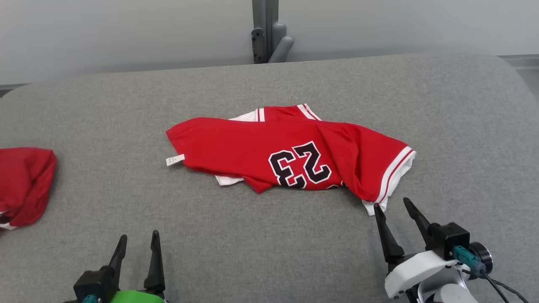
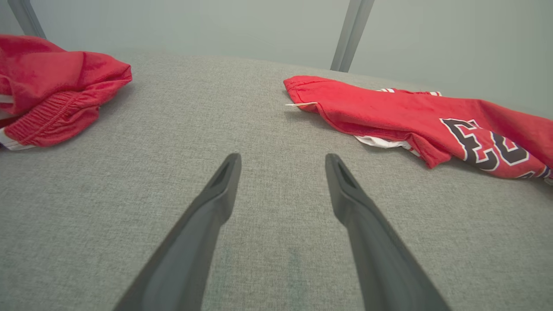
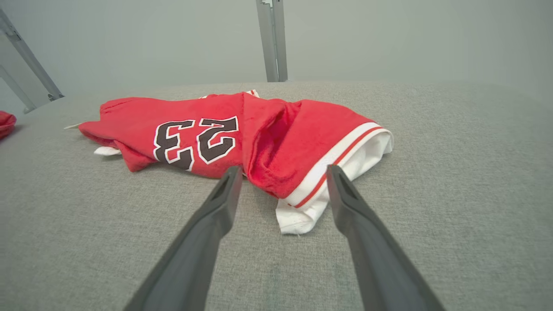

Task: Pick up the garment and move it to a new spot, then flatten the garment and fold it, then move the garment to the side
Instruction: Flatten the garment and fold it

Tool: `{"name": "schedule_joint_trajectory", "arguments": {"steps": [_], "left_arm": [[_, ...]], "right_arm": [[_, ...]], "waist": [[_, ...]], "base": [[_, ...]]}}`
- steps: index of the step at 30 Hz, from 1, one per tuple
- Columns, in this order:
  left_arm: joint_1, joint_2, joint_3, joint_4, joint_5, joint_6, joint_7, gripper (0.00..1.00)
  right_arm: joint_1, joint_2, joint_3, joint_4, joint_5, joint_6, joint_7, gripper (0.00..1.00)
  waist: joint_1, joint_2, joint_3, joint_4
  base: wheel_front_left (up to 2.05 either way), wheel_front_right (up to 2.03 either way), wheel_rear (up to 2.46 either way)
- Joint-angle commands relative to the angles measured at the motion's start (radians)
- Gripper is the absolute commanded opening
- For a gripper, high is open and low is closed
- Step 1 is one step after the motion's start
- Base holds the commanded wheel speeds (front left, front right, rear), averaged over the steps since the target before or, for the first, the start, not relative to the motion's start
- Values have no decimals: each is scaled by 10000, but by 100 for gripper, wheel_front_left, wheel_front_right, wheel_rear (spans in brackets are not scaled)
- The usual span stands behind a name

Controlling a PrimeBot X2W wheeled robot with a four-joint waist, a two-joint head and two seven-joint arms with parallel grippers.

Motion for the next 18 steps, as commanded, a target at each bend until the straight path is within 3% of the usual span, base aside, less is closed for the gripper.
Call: {"name": "schedule_joint_trajectory", "arguments": {"steps": [1,9,18], "left_arm": [[-220,24,-89,-16,-36,44,-6,100],[-617,22,-578,50,-180,78,-6,100],[-925,22,-815,109,-335,154,-6,100]], "right_arm": [[-258,-92,124,44,76,-10,-28,100],[-1503,-251,501,494,266,-10,-28,100],[-2480,-331,530,1958,429,-10,-28,100]], "waist": [[0,0,316,218],[0,0,1136,928],[0,0,1650,1517]], "base": [[0,0,0],[0,0,0],[0,0,0]]}}
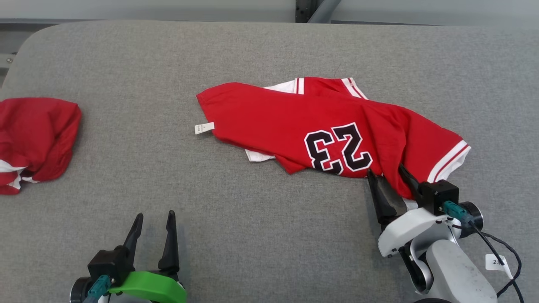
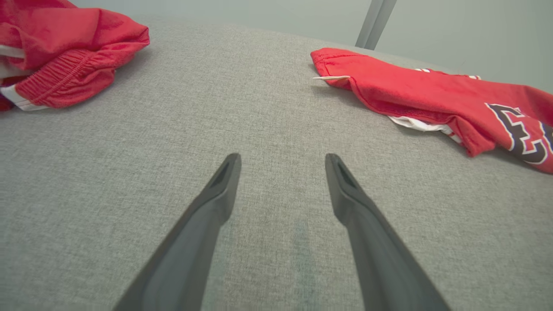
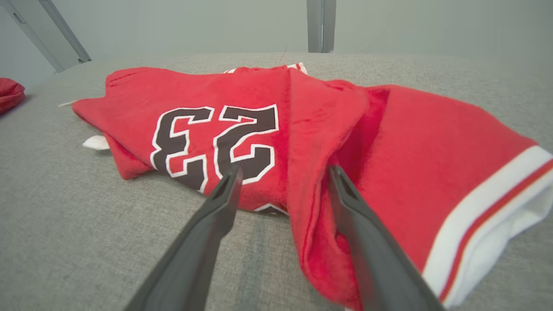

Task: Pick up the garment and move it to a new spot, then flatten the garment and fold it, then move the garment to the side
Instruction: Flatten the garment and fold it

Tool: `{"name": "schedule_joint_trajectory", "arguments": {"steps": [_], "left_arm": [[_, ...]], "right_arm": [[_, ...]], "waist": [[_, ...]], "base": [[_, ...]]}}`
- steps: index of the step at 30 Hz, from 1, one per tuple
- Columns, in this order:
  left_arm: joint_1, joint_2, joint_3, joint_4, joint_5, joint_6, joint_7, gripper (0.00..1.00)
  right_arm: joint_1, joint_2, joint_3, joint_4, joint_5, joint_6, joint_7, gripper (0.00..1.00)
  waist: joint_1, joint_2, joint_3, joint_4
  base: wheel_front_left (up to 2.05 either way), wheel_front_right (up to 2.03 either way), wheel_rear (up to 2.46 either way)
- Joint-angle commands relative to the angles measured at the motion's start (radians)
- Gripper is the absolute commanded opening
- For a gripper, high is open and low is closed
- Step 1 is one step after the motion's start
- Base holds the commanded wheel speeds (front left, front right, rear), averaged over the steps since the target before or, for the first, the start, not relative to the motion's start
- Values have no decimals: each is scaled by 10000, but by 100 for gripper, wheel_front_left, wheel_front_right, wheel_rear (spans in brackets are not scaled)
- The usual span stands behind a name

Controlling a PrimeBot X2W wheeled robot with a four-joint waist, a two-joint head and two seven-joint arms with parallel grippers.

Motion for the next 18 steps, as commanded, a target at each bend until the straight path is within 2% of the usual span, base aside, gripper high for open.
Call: {"name": "schedule_joint_trajectory", "arguments": {"steps": [1,7,8,10,18], "left_arm": [[-138,20,-8,35,-74,56,-6,100],[-233,21,-34,24,-123,83,-6,100],[-264,20,-54,44,-117,77,-6,100],[-331,20,-94,87,-134,66,-6,100],[-196,21,-294,311,-210,26,-6,100]], "right_arm": [[-130,-76,35,119,57,-10,-28,100],[-601,-153,235,441,148,-10,-28,100],[-694,-175,279,425,171,-10,-28,85],[-825,-188,422,228,214,-10,-28,0],[-1135,-412,1032,-1389,595,-10,-28,0]], "waist": [[0,0,304,289],[0,0,519,355],[0,0,546,358],[0,0,570,355],[0,0,266,272]], "base": [[0,0,0],[0,0,0],[0,0,0],[0,0,0],[0,0,0]]}}
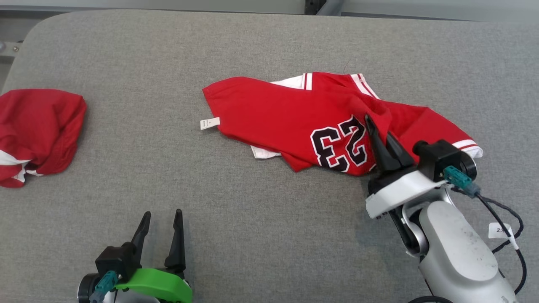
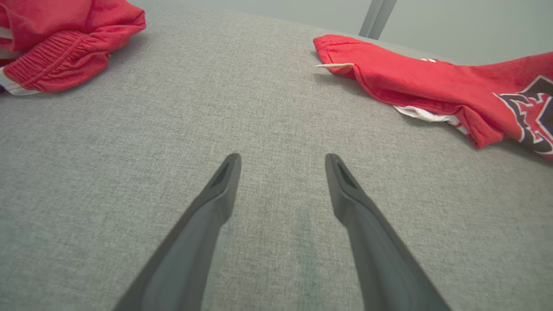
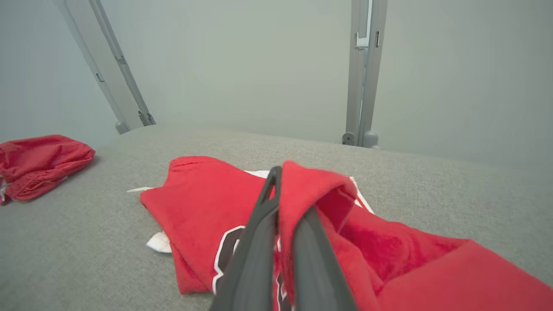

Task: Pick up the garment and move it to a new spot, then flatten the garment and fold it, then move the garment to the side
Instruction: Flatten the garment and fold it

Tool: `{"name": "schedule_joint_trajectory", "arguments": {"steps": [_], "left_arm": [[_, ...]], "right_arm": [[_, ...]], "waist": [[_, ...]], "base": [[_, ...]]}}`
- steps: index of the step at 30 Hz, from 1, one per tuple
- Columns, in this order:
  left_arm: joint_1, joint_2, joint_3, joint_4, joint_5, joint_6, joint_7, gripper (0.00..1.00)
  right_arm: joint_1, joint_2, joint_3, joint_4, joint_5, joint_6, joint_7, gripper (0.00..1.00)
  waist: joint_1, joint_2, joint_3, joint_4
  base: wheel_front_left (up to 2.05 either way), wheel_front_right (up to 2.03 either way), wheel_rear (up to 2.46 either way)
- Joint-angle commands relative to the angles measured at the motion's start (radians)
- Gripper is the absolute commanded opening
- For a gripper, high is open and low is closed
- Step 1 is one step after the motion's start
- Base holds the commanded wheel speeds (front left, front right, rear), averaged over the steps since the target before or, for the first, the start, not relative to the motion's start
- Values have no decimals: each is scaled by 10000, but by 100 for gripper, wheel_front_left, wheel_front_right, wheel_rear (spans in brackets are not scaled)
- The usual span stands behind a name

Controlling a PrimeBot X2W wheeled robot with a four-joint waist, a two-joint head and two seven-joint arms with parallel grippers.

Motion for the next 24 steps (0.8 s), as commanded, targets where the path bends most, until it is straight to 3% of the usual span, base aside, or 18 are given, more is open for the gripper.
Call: {"name": "schedule_joint_trajectory", "arguments": {"steps": [1,7,11,17,23,24], "left_arm": [[107,21,-38,82,-76,-18,-6,100],[129,22,-300,193,-199,-59,-6,100],[-104,19,-800,322,-274,-115,-6,100],[-474,25,-1604,328,-603,-104,-6,100],[-598,19,-2129,276,-853,88,-7,100],[-573,21,-2134,272,-912,117,-5,100]], "right_arm": [[-178,-105,96,-279,86,-10,-28,0],[-952,-359,277,-1362,515,-10,-28,0],[-2044,-1055,281,-1105,273,-10,-28,0],[-4097,-2199,-10,647,-401,-12,-27,0],[-5818,-2746,-1007,3179,-1650,-13,-25,0],[-5944,-2777,-1191,3434,-1909,-13,-25,24]], "waist": [[0,-1,-152,-44],[0,-1,-282,139],[0,-1,-28,593],[0,-1,592,1738],[0,-1,1172,2853],[0,-1,1217,2925]], "base": [[0,0,0],[0,0,0],[0,0,0],[0,0,0],[0,0,0],[0,0,0]]}}
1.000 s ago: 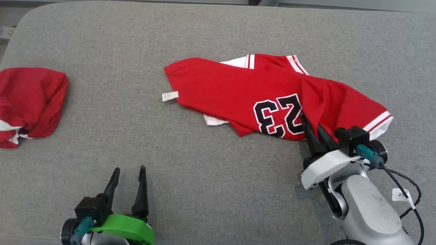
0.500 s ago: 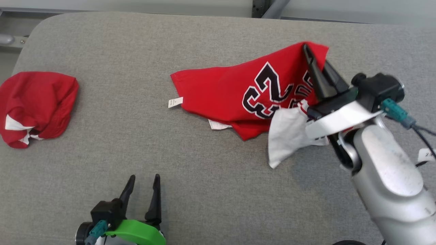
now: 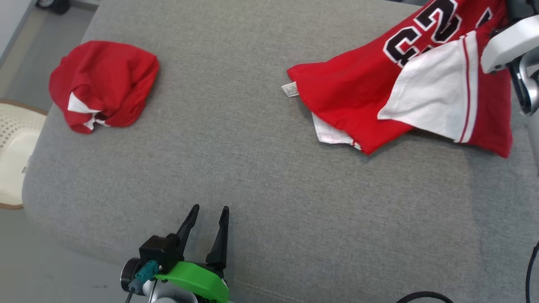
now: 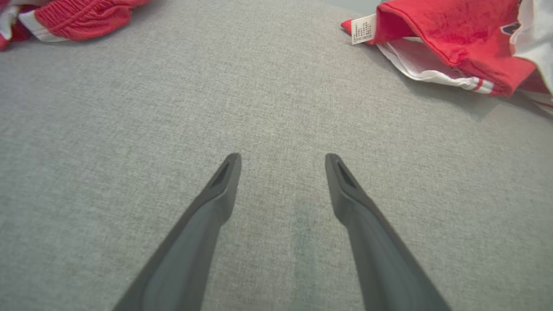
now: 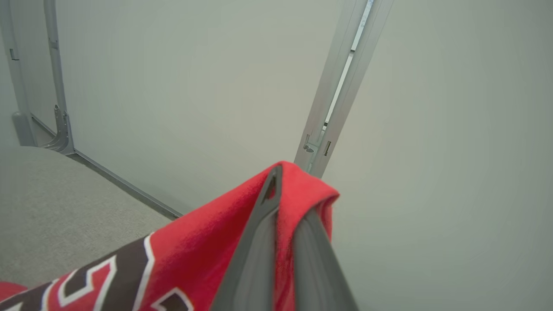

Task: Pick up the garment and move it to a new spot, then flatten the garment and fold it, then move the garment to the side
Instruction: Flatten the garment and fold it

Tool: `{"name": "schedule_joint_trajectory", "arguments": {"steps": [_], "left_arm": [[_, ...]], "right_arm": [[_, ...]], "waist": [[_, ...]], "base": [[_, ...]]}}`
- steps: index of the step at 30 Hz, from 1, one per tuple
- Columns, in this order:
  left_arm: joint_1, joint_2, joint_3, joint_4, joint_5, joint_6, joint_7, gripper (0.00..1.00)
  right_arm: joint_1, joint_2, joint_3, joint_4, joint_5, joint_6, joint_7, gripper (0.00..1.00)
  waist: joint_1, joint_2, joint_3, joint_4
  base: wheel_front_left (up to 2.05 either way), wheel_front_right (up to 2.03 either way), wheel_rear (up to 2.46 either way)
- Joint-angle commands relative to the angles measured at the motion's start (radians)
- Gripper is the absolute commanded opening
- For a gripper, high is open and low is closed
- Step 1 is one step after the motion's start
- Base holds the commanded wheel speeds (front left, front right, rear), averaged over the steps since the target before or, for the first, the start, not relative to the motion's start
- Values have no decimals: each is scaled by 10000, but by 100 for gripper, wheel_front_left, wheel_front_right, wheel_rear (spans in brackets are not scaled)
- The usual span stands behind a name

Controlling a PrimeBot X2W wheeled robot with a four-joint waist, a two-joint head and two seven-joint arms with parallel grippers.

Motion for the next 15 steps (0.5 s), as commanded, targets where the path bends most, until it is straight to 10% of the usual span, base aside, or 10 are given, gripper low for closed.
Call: {"name": "schedule_joint_trajectory", "arguments": {"steps": [1,15], "left_arm": [[-44,21,14,-8,-42,70,-5,100],[10,29,359,6,24,133,-5,100]], "right_arm": [[-215,-83,-265,321,-397,-17,-20,94],[1150,677,-520,14,-801,-19,-20,100]], "waist": [[0,-1,672,802],[0,-1,36,-387]], "base": [[0,0,0],[0,0,0]]}}
